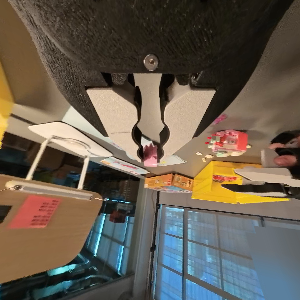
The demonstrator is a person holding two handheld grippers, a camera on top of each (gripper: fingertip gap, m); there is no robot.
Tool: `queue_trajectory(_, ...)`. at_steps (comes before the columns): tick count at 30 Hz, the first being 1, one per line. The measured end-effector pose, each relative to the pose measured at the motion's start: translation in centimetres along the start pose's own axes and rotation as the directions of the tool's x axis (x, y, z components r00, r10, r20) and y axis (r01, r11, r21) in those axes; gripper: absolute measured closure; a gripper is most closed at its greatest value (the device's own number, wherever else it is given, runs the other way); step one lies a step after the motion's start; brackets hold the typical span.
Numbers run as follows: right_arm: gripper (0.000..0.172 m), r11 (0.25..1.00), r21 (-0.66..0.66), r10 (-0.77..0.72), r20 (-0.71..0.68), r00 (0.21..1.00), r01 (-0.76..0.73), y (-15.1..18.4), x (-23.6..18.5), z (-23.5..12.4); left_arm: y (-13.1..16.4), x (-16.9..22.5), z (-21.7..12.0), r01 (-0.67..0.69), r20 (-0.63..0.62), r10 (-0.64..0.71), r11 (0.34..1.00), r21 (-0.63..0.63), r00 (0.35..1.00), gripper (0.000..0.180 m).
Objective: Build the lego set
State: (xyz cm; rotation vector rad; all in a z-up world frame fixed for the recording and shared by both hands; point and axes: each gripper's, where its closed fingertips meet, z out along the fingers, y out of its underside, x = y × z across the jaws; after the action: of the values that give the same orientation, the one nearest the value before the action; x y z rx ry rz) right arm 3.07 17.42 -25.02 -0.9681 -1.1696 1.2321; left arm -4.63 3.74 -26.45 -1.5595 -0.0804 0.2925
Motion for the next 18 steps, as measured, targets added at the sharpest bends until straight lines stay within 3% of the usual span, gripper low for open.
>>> queue_trajectory(6,0.157,0.988,0.026,-0.149,-0.119,0.982,0.153,-0.81,1.02,-0.45,-0.01,0.01,0.01,-0.006,0.002,0.006,1.0,0.001,1.0,0.109)
queue_trajectory(18,0.157,0.983,0.006,-0.179,-0.107,0.978,0.181,-0.52,0.56,-0.21,0.07,0.04,0.06,-0.009,0.0,0.009,1.0,-0.004,1.0,0.109)
